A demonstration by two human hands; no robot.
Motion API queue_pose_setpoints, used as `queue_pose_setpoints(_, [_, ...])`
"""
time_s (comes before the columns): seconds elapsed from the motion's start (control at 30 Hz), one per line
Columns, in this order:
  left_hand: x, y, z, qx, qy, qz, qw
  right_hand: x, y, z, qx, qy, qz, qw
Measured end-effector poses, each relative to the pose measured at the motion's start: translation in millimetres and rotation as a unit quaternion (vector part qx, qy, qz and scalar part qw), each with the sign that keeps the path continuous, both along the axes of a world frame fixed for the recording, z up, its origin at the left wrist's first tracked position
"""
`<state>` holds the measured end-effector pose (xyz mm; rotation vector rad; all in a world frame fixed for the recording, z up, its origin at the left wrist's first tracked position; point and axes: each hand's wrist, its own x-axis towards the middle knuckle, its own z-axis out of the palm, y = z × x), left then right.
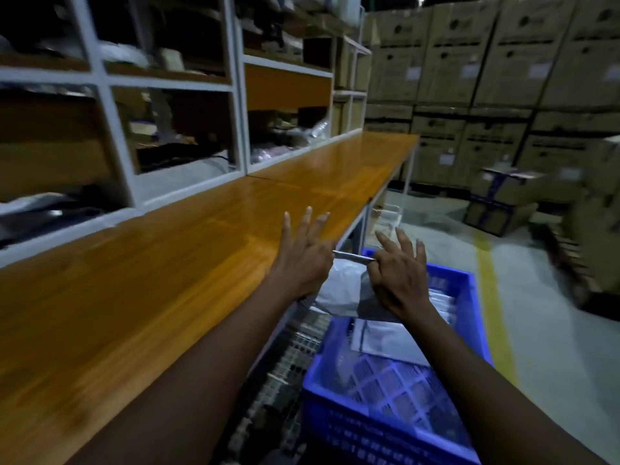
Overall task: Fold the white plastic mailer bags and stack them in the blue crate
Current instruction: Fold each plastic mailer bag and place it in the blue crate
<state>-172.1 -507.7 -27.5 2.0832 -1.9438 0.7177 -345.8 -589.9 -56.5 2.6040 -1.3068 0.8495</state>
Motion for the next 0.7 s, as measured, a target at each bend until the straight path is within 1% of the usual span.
queue_pose_setpoints(0.13, [-42,-71,-35,0.05,-0.013,-0.047,0.998,-50,-50,-40,0.044,0.025,-0.059,0.997])
queue_pose_setpoints(0.23, [-66,-114,-67,0.104,0.001,-0.067,0.992,-74,-82,-76,0.097,0.055,-0.091,0.99])
queue_pose_setpoints(0.33, [-77,-148,-113,0.166,0.021,-0.075,0.983,-88,-111,-119,0.137,0.105,-0.1,0.98])
queue_pose_setpoints(0.4, [-81,-165,-146,0.202,0.031,-0.075,0.976,-94,-128,-148,0.155,0.144,-0.088,0.973])
queue_pose_setpoints(0.5, [-84,-185,-191,0.233,0.041,-0.081,0.968,-97,-147,-180,0.228,0.197,-0.09,0.949])
queue_pose_setpoints(0.57, [-85,-196,-215,0.254,0.04,-0.085,0.963,-97,-155,-196,0.27,0.212,-0.093,0.935])
queue_pose_setpoints(0.63, [-85,-204,-233,0.267,0.038,-0.083,0.959,-96,-159,-208,0.312,0.243,-0.1,0.913])
queue_pose_setpoints(0.7, [-84,-209,-246,0.252,0.051,-0.08,0.963,-96,-162,-217,0.303,0.295,-0.105,0.9])
